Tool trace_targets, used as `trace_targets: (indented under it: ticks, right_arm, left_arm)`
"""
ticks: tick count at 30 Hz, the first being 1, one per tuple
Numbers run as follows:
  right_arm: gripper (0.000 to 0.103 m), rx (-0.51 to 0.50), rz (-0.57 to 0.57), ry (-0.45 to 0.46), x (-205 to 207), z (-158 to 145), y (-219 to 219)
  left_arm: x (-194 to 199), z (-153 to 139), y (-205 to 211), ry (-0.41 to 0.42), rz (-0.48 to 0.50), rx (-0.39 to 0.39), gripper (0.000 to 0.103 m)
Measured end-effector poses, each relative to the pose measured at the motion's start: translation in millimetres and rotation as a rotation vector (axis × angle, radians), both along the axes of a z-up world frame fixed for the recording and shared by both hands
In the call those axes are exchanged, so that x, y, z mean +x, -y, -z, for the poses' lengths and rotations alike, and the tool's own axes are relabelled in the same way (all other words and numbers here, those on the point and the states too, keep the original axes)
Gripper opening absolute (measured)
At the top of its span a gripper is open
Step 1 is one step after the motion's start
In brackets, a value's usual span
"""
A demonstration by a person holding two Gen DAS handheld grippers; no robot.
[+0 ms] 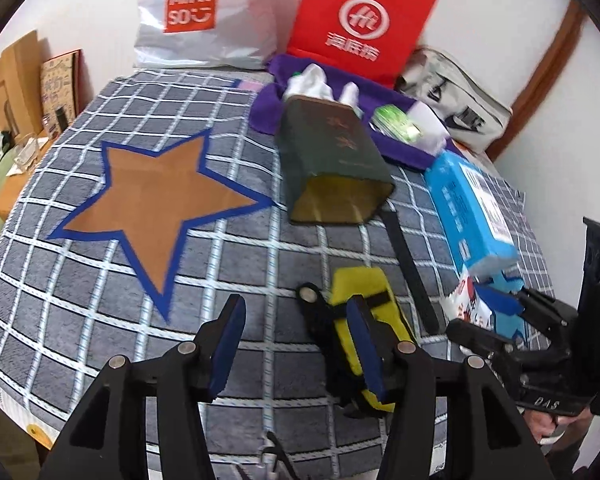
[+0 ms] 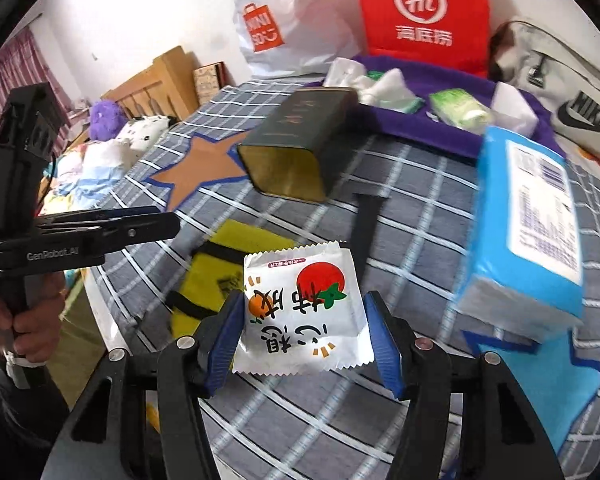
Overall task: Organize soft objects
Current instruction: 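Grasp the yellow Adidas pouch with the left gripper while the right gripper holds the snack packet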
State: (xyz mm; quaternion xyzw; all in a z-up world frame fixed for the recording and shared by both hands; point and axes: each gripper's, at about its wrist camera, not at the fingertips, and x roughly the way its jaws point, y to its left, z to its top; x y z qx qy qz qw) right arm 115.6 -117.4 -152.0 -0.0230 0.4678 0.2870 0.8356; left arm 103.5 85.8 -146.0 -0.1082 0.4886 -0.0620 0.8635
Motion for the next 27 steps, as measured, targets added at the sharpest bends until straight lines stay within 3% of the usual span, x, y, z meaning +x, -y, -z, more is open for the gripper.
trace_targets:
  ticks: [12, 16, 21, 27]
  right_arm:
    - [0.06, 0.016, 0.112, -0.008, -13, 15, 66]
    - [0.06, 0.02, 0.135, -0.014, -12, 21, 78]
    - [0.06, 0.035, 0.154, -0.03, -9, 28, 87]
    - [0.06, 0.051, 0.159, -0.039, -8, 32, 92]
  left_arm:
    - [-8, 21, 43, -0.055, 0.098, -0.021, 0.05]
    - [-7, 23, 42, -0.069, 0.089, -0.052, 0.034]
    - [-4, 22, 47, -0.06, 0.09, -0.072, 0.033]
    - [4, 32, 66, -0.094, 0.12, -0.04, 0.034]
